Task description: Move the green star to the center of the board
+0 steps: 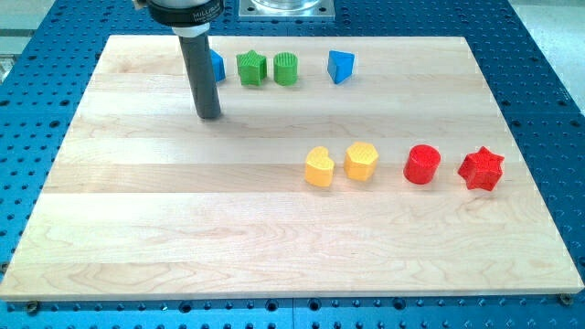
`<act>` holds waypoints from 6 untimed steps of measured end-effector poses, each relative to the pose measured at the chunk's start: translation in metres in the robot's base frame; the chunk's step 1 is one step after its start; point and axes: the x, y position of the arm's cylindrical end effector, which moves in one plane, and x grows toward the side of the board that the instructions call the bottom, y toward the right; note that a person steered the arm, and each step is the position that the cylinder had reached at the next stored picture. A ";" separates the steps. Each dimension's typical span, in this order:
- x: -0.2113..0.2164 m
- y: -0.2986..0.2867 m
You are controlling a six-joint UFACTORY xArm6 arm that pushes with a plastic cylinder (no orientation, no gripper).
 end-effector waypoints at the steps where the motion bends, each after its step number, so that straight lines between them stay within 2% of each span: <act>1: -0.005 -0.023; 2: -0.012 -0.092; 3: -0.063 -0.129; 5: -0.147 -0.111; 6: -0.124 -0.029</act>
